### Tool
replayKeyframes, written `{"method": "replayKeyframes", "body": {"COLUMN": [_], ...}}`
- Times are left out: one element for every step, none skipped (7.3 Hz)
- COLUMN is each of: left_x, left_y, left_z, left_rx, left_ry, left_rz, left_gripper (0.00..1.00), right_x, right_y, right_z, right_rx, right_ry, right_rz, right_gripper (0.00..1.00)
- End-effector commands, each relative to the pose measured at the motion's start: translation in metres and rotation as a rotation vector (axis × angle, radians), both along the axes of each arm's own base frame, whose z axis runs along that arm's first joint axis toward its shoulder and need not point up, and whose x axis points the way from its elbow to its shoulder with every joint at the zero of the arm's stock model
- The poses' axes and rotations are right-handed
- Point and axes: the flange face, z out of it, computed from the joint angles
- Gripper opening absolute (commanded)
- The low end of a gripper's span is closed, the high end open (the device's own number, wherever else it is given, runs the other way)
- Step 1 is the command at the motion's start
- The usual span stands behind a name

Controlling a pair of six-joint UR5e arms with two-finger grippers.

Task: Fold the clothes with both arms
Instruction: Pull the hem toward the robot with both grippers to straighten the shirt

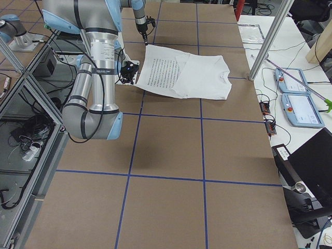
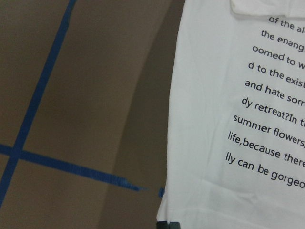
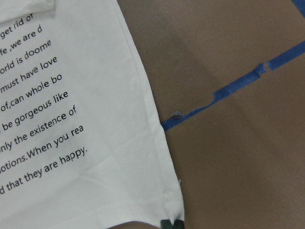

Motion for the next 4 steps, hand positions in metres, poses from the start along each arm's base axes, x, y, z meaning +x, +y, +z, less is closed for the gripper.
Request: {"method": "replayKeyframes", "body": {"left_x": [-0.01,-0.011,-0.011,-0.013], "left_y": [0.017,0.017,0.017,0.016], "left_z": [-0.019,-0.021,-0.023,-0.025], "left_rx": [-0.041,-0.049,-0.05,-0.05], "left_ry": [0.048,0.054,0.059,0.065], "left_rz": [0.003,-0.004,-0.004,-0.005], "left_gripper": [0.0,0.0,0.0,0.0], "right_x": [0.032,0.043,0.045,0.047], "right_y": [0.005,0.002,0.002,0.001], "right_z": [-0.015,-0.022,-0.021,-0.023], "right_rx": [0.009,0.01,0.012,0.012], "right_ry": [0.037,0.048,0.066,0.063], "right_rz": [-0.024,-0.023,-0.024,-0.023], "right_gripper": [0.0,0.0,0.0,0.0]}}
